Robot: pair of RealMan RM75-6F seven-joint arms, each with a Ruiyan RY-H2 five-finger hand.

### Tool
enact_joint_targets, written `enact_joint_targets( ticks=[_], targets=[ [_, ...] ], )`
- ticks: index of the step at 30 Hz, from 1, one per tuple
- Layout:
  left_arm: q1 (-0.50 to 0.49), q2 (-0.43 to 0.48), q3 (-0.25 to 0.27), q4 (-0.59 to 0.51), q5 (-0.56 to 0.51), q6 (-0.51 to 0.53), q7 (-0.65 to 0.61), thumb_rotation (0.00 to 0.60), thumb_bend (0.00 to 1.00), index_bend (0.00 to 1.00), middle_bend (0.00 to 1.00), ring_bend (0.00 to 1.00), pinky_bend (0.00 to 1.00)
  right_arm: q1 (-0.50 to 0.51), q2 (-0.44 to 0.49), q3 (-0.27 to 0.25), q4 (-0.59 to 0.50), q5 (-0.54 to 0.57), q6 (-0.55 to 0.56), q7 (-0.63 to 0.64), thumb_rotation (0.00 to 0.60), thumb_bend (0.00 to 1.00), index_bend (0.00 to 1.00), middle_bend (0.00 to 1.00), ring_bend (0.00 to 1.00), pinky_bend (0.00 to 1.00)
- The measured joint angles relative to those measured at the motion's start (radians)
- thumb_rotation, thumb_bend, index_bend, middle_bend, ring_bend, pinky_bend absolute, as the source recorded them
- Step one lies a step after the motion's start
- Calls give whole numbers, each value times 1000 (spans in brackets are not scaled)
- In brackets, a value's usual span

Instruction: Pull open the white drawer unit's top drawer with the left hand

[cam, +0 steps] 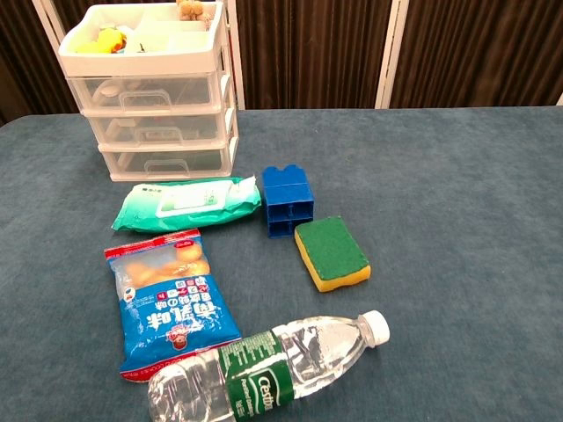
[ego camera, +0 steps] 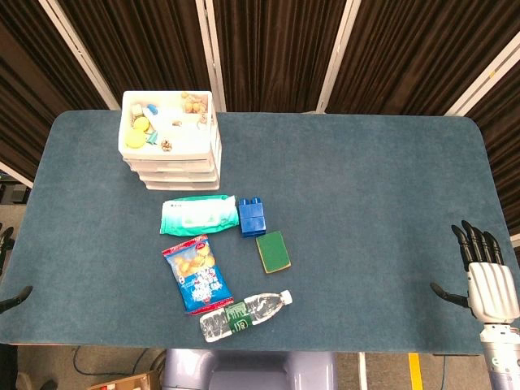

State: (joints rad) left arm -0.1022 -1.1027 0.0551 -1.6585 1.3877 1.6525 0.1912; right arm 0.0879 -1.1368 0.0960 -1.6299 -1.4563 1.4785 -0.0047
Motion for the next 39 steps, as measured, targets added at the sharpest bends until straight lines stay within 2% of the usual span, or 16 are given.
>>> enact_joint_targets(
  ticks=[23,25,26,27,28,30,31,34,37,39],
  targets=[
    [12,-4,-39,8,56,-65,-1,600,24,0,0,0,75,-3,4,-2,4,1,-4,14,600,80,0,0,0,0],
    [12,-6,-42,5,54,-77,4,600,81,0,22,12,137,-5,7,-4,3,-3,-1,23,600,80,0,0,0,0],
    [11,-7,-44,1,54,-81,5,600,126,0,58,44,201,-6,8,-6,2,-5,-1,25,600,80,0,0,0,0],
    [9,-9,-49,-6,54,-84,3,600,220,6,156,150,349,-6,9,-7,1,-8,-1,27,600,80,0,0,0,0],
    [6,-12,-55,-10,55,-86,-1,600,319,15,303,313,511,-7,9,-9,0,-11,-1,28,600,80,0,0,0,0],
    [-7,-20,-72,-23,54,-94,-9,600,444,32,555,557,699,-7,9,-10,-1,-14,0,31,600,81,0,0,0,0],
    [-13,-22,-78,-31,51,-103,-12,600,488,37,658,636,742,-7,9,-10,-4,-14,-1,33,600,81,0,0,0,0],
    [-47,-29,-110,-69,17,-153,-10,600,583,61,805,754,807,-8,12,-11,-10,-17,1,40,600,81,0,0,0,0],
    [-98,-46,-160,-107,-47,-221,2,600,683,96,902,844,861,-7,14,-11,-11,-21,2,47,600,80,0,0,0,0],
    [-133,-59,-193,-136,-109,-273,4,600,739,102,927,878,895,-7,16,-12,-13,-24,0,53,600,81,0,0,0,0]
  ],
)
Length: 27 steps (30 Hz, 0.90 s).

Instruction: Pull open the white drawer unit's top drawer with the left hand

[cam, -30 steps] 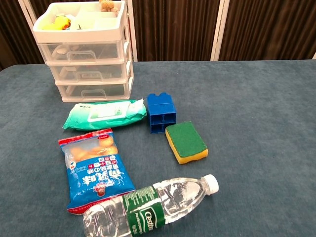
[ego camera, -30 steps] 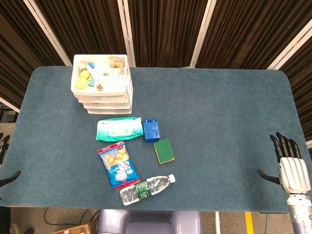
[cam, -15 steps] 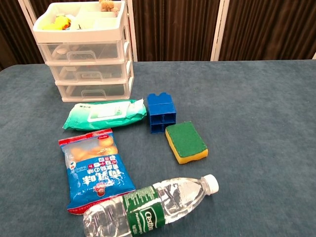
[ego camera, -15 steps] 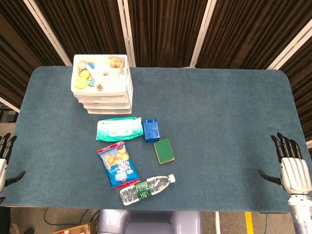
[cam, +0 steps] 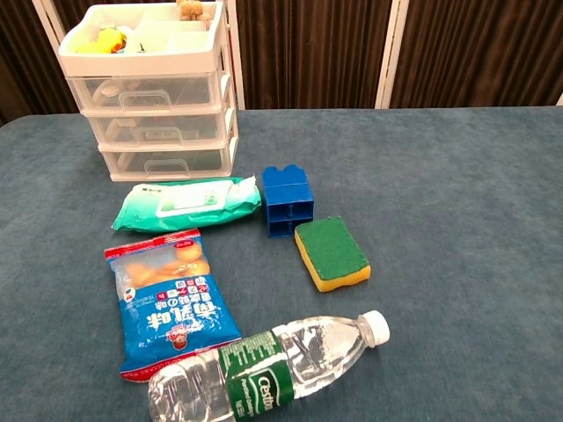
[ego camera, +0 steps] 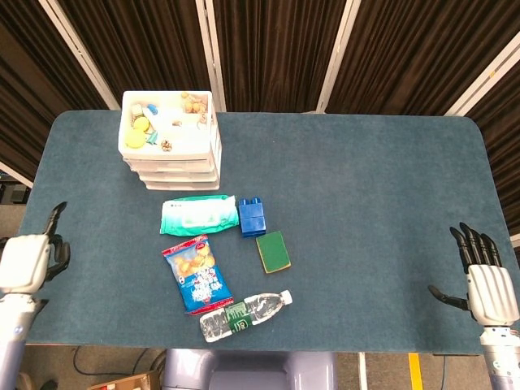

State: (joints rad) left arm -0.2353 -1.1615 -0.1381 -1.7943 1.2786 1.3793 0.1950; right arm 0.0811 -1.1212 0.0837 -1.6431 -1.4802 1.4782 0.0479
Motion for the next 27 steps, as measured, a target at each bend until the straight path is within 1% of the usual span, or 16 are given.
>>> enact_joint_targets(
  ticks=[2,5,7,8,12,16,19,23,27],
  targets=[
    [-31,-12,-30,-28,-66,-47,0,600,767,103,936,897,917,0,3,-3,-3,-5,-3,8,600,82,0,0,0,0],
    [-98,-43,-90,-69,-205,-130,-2,600,780,103,942,909,930,1,8,-7,-7,-10,-6,19,600,82,0,0,0,0],
    [-130,-64,-118,-79,-272,-161,-4,600,786,101,944,913,937,1,12,-8,-8,-12,-8,27,600,81,0,0,0,0],
    [-154,-80,-140,-82,-326,-186,-7,600,792,100,944,913,940,1,13,-8,-9,-13,-8,29,600,81,0,0,0,0],
    [-240,-133,-215,-80,-515,-267,-24,600,805,95,947,918,946,2,17,-7,-12,-13,-9,39,600,81,0,0,0,0],
    [-326,-187,-271,-45,-659,-322,-33,600,807,92,947,919,948,4,21,-7,-15,-13,-11,48,600,81,0,0,0,0],
    [-373,-227,-303,-5,-731,-346,-51,600,809,91,948,919,948,5,23,-5,-16,-11,-14,55,600,81,0,0,0,0],
    [-410,-272,-327,60,-760,-362,-84,600,810,91,948,920,948,7,28,-4,-19,-7,-20,67,600,81,0,0,0,0],
    [-437,-307,-342,121,-784,-402,-130,600,812,91,948,920,949,9,31,-3,-22,-7,-22,73,600,81,0,0,0,0]
  ],
)
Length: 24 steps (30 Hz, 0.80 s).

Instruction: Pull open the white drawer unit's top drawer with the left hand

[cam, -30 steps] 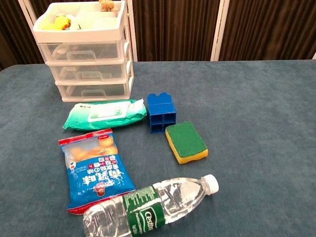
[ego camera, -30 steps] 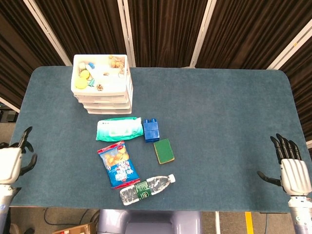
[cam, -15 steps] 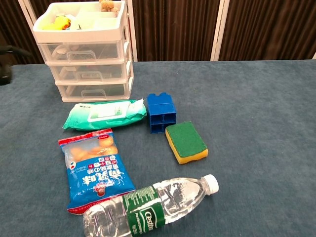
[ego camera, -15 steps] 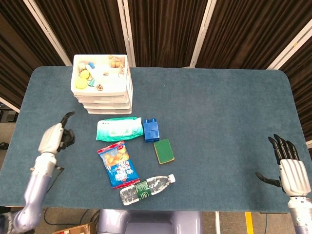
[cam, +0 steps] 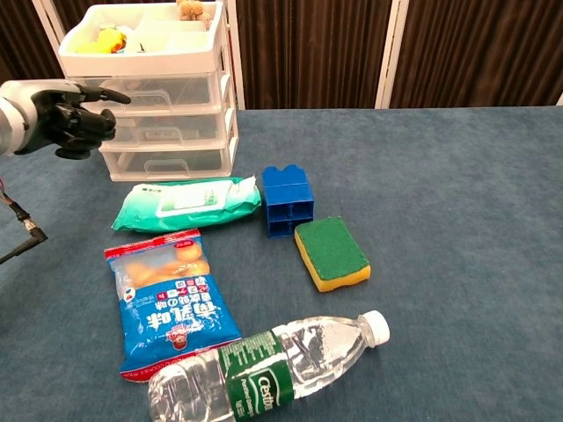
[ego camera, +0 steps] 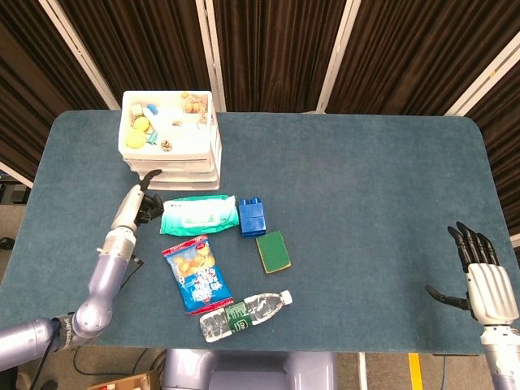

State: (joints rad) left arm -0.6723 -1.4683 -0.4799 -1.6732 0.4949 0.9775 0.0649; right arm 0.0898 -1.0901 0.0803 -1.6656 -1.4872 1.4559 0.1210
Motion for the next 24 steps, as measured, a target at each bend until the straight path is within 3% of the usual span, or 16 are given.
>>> enact_joint_targets(
  ticks=[9,24],
  targets=[
    [-39,-63,-2,94,-4,-48,-65,600,815,87,948,920,948,2,7,-1,-4,2,-8,19,600,81,0,0,0,0],
    [-76,-93,-32,153,-11,-128,-160,600,817,109,948,921,948,3,10,-6,-10,0,-12,25,600,81,0,0,0,0]
  ],
)
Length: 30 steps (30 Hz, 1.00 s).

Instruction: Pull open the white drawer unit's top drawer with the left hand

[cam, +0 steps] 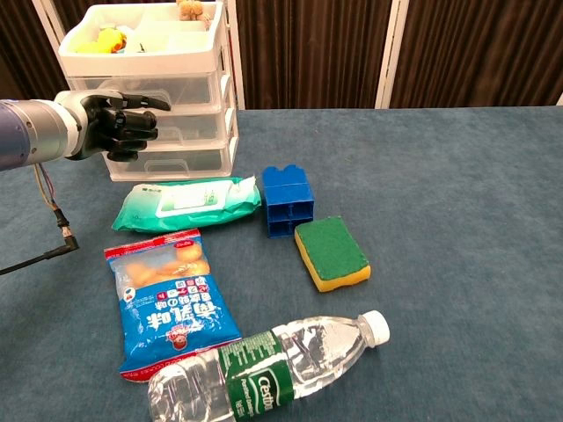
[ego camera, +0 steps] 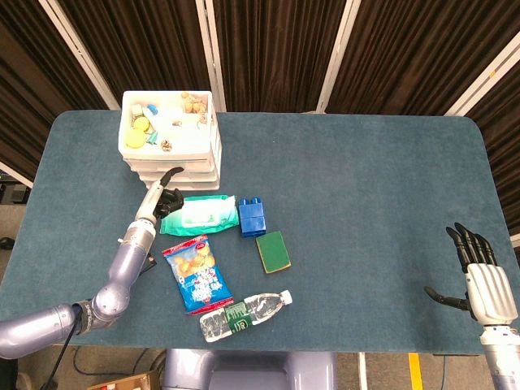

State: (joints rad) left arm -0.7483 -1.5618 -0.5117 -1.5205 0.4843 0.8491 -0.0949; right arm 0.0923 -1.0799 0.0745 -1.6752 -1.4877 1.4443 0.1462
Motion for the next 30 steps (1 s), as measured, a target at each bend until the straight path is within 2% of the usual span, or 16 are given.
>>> enact_joint_targets(
  ticks=[11,30],
  targets=[
    [-17,-12,2,30,-3,-32,-38,600,822,154,949,921,948,0,3,-2,-2,1,-4,9,600,81,0,0,0,0],
    [36,42,52,-69,77,-28,-93,600,826,176,949,921,948,-4,1,-6,-5,-1,2,0,600,80,0,0,0,0]
  ],
)
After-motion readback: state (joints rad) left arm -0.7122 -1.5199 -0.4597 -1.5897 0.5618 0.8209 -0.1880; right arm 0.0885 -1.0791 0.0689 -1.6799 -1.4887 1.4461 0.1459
